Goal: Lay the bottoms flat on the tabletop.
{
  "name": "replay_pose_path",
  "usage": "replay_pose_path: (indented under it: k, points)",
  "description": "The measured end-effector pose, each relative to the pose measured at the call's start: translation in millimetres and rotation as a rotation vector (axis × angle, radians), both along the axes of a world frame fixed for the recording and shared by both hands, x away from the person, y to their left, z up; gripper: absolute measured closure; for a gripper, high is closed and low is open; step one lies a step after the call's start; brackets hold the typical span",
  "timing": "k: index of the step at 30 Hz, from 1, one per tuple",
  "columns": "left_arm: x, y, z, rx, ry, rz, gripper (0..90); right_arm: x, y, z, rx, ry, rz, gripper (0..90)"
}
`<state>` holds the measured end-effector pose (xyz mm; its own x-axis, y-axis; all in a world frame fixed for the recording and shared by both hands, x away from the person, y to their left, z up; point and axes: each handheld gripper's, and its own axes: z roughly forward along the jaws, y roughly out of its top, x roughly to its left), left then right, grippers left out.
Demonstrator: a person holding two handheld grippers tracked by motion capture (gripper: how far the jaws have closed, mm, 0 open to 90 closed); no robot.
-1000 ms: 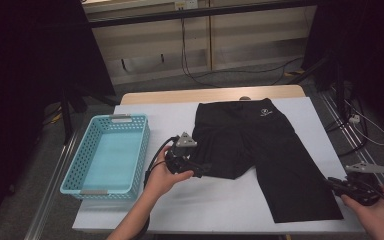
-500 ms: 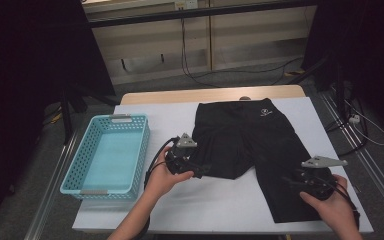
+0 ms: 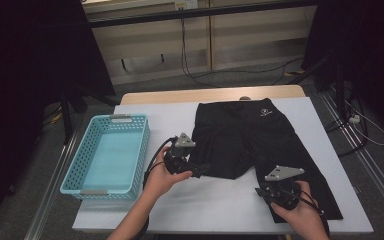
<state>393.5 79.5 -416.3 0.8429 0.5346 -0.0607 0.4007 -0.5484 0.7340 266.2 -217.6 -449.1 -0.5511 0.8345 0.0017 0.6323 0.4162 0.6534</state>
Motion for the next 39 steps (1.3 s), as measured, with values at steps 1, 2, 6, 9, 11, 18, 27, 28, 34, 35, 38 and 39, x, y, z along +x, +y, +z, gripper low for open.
replay_pose_path:
  k: [1,2,6,9,11,18,27,28,34,35,38,39]
  points:
    - [0.0,-0.1,-0.4,0.0,-0.001,-0.002,11.3,-0.4,-0.8,-0.1,0.003,-0.003,-0.005,77.2]
    - [0.0,-0.4,-0.9,-0.001,-0.001,0.001,11.3,-0.4,-2.1,0.1,0.001,-0.003,-0.007,81.7]
    - [1.0,-0.4,-2.0,-0.003,0.002,0.003,11.3,-1.3,-8.0,-0.4,0.013,0.001,-0.016,89.7]
    - [1.7,-0.4,-2.9,-0.002,0.003,0.006,11.3,-3.5,-7.2,0.3,0.008,0.003,-0.01,90.0]
    - [1.6,-0.2,-2.4,-0.009,0.01,0.005,11.3,-5.6,-5.5,1.3,0.007,0.012,0.005,90.0]
    - [3.1,1.8,-0.9,-0.023,0.014,0.012,11.2,-15.9,-3.3,2.5,0.011,0.021,0.043,90.0]
    - [8.5,8.5,-3.2,-0.029,0.022,0.048,10.9,-2.9,1.8,9.6,0.045,-0.043,0.028,56.5]
    - [9.8,9.8,-3.4,-0.022,0.025,0.051,10.9,0.4,3.8,10.8,0.049,-0.056,0.026,53.6]
    - [15.2,12.4,-8.9,-0.04,0.049,0.088,10.8,26.1,10.6,13.2,0.076,-0.121,-0.013,47.6]
    - [16.3,12.2,-10.2,-0.036,0.053,0.091,10.8,30.4,12.6,13.7,0.075,-0.125,-0.014,47.7]
    - [18.4,12.5,-14.9,-0.017,0.055,0.103,10.9,43.0,19.1,15.8,0.084,-0.136,-0.027,46.5]
    - [19.2,13.4,-16.2,-0.013,0.052,0.108,10.9,47.1,21.4,16.5,0.088,-0.14,-0.029,46.5]
